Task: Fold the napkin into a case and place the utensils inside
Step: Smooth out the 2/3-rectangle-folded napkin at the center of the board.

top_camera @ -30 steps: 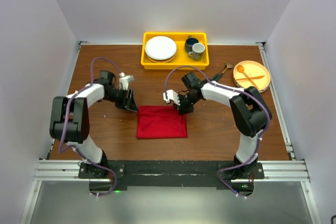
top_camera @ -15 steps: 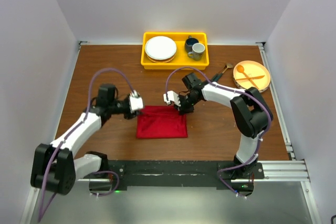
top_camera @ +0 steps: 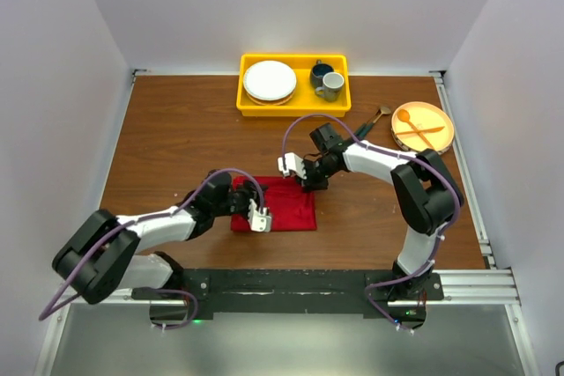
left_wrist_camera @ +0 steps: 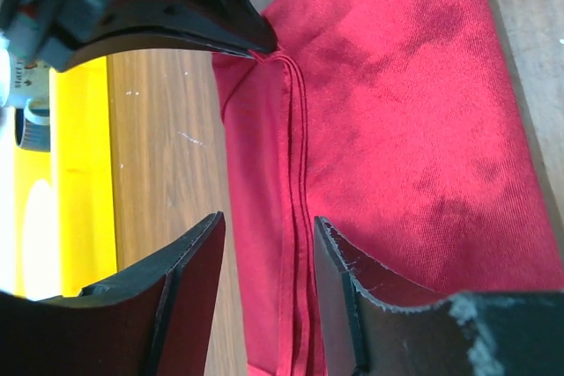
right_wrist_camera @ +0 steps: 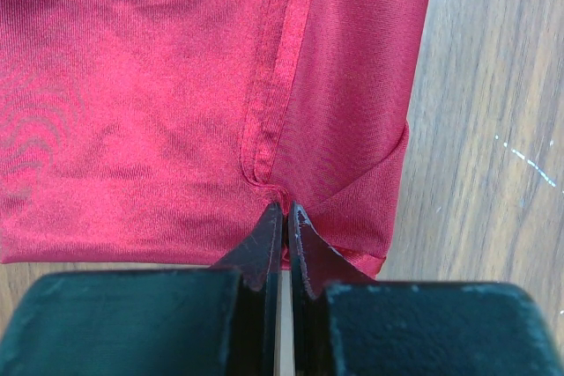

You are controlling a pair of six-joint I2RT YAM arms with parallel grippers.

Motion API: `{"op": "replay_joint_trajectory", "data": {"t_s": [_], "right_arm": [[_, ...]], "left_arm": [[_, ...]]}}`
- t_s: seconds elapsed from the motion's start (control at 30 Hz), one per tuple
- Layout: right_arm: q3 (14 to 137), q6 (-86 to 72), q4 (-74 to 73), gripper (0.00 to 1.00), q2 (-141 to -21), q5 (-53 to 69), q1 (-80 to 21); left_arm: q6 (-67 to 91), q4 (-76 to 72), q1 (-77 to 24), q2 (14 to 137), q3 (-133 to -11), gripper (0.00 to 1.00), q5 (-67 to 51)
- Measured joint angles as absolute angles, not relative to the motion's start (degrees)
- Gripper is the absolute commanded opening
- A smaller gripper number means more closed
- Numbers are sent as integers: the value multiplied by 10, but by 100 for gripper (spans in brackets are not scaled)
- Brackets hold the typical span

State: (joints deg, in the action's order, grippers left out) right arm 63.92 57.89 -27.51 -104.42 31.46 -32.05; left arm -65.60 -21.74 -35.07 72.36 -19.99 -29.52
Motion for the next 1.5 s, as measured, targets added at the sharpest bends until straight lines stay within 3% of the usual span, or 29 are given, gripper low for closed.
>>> {"op": "replay_joint_trajectory", "data": {"t_s": [0.57, 1.5], "right_arm": [[640, 546, -281, 0, -1041, 348, -300], [665, 480, -276, 0, -1037, 431, -265]], "left_arm": [[-689, -265, -396, 839, -247, 55, -281], [-696, -260, -403, 881, -283, 56, -253]]}}
